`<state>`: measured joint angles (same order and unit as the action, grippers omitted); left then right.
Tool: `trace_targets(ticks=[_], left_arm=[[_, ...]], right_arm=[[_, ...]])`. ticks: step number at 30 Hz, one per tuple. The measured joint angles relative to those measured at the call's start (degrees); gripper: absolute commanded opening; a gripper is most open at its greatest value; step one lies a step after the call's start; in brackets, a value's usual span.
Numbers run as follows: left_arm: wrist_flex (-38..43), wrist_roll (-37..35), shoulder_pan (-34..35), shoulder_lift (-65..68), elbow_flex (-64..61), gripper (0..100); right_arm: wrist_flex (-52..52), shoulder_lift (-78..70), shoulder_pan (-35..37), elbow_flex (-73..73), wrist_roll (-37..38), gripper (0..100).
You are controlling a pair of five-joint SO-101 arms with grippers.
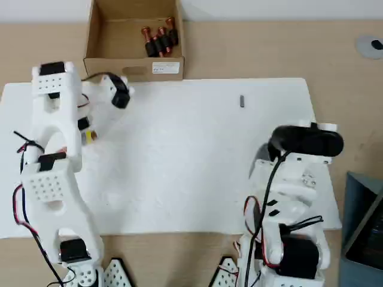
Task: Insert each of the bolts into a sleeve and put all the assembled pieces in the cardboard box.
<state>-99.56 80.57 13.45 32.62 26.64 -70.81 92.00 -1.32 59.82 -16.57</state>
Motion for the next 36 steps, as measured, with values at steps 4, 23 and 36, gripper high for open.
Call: trace_targets(ticks=[4,23,36], left_arm=[[0.0,-3.43,-0.09,-7.82,-0.18,1],[0.79,-37.63,-11.52,-56.7,-26.73,0],[33.67,-63.03,-12.66,-93.8,-69.71,0]], right_arm=[[0.0,0.0,3.52,-1.23,0.0,0.9],[-4.22,0.35,4.31,-1.32,11.78,0.9],[6.15,0.09,4.31,9.41,11.78,0.9]])
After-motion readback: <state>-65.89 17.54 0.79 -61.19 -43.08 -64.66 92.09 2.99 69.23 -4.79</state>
